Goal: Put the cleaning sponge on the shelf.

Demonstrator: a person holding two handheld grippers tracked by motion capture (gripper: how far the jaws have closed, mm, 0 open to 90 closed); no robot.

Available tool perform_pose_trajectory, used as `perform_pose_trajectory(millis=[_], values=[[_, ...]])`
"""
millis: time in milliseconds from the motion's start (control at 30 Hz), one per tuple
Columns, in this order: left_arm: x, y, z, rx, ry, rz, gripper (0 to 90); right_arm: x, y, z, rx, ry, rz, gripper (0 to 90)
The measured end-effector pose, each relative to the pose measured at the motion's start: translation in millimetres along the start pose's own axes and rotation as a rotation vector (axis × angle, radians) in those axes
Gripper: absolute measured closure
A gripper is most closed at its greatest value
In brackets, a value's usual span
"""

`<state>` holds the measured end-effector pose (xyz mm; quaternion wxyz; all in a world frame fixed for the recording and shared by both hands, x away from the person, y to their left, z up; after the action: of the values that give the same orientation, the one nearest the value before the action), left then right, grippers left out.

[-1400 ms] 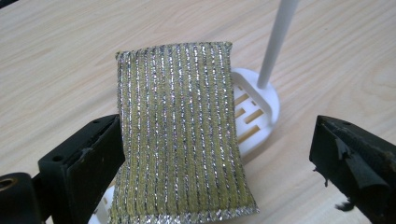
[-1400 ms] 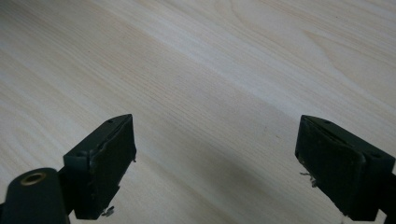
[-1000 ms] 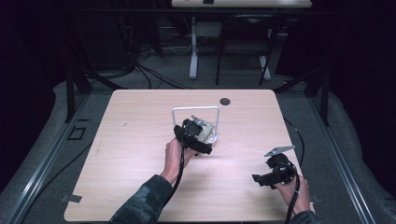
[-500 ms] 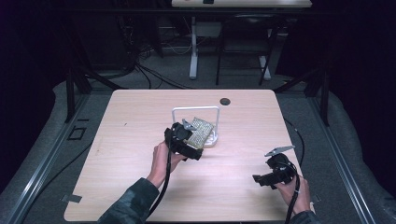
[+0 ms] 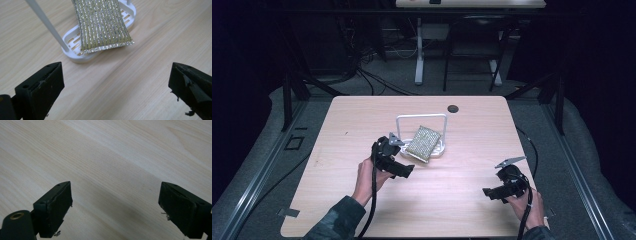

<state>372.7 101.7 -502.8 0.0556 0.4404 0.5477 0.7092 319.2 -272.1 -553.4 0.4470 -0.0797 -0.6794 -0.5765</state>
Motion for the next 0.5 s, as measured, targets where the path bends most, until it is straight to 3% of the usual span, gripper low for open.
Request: perform_pose_trajectory(millis=[367,500], values=[[32.6,-29.3,18.4,0.024,0.031,-0.002,0.1,-0.8,-0.8,-0.1,0.003,0.002,0.007,11.2],[44.2,-50.0,26.2,0.046,0.042,0.005,0.0,-1.1,-0.8,0.6,0.0,0.002,0.006,11.3]])
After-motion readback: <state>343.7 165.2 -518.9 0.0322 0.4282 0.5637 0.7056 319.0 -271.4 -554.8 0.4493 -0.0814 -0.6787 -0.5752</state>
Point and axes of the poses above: each handheld gripper's, and its own axes: x roughly backward along the jaws, y roughly out of its top, z roughly to its left, the point moved 2 cm from there along -x, roughly forward along the jaws, and after that the axes turned 15 degrees about -z, right-handed, at the moved point
